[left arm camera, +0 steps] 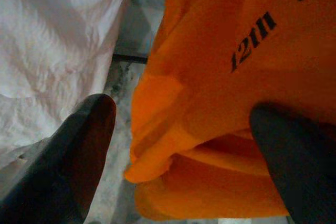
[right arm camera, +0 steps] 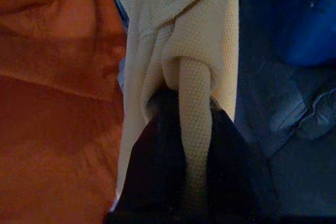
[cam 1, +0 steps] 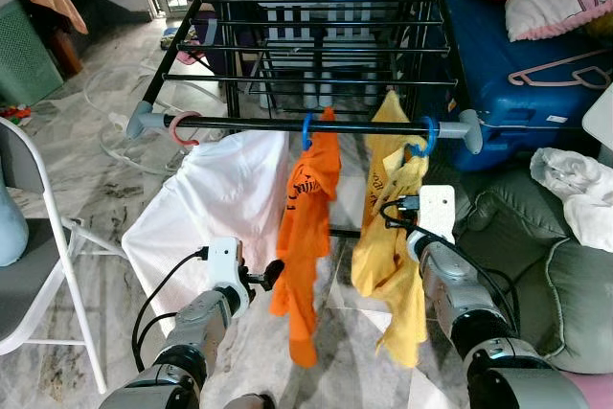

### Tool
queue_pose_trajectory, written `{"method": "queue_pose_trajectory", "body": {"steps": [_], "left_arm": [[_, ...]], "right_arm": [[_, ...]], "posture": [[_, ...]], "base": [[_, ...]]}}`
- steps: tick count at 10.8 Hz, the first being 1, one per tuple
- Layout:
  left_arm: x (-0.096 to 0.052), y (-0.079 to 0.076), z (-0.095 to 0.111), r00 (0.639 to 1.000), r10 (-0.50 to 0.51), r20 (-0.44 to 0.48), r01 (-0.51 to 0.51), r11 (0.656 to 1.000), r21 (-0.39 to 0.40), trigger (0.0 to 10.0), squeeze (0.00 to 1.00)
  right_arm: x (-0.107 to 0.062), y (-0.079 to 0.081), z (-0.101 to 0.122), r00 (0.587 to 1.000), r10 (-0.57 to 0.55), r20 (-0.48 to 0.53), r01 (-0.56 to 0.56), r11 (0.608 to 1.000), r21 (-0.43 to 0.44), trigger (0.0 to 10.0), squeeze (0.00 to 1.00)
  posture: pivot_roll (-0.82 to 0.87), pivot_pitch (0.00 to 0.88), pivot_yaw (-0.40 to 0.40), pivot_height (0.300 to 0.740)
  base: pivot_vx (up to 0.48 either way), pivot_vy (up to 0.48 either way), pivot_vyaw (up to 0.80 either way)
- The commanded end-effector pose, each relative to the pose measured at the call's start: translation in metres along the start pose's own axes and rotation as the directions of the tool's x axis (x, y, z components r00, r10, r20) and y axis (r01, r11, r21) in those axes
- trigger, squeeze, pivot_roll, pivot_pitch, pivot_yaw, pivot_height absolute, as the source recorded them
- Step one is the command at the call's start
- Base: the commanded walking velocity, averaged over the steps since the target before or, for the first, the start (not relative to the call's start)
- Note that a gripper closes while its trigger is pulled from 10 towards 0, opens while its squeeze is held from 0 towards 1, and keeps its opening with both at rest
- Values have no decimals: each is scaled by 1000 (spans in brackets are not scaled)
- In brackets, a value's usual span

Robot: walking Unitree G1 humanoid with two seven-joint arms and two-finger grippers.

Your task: Hang hanger

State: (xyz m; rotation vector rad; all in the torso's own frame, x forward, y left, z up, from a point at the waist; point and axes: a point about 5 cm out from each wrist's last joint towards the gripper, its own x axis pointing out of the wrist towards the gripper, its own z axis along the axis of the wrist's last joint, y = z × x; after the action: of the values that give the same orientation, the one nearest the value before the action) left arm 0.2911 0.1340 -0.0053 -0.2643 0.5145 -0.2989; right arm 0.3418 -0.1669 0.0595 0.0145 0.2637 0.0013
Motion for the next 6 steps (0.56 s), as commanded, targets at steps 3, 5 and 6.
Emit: {"method": "queue_pose_trajectory", "body": {"steps": [3, 5, 6], "left_arm": [[0, 1, 3, 1000, -7, -1, 7, 1000, 11, 10000, 0], [1, 0, 2, 1000, -7, -3, 7, 1000, 10, 10000, 0], [1, -2, 2, 1000, -12, -4, 12, 1000, 7, 10000, 0]], "right_arm": [[4, -1, 29, 988, -40, 146, 33, 998, 46, 10000, 0], [3, 8, 48, 971, 10, 237, -12, 1000, 10, 10000, 0], [-2, 19, 51, 960, 83, 266, -73, 996, -48, 10000, 0]], "posture": [[-171, 57, 98, 740], [-179, 59, 94, 740], [-185, 58, 90, 740]], "base": [[0, 0, 0], [0, 0, 0], [0, 0, 0]]}}
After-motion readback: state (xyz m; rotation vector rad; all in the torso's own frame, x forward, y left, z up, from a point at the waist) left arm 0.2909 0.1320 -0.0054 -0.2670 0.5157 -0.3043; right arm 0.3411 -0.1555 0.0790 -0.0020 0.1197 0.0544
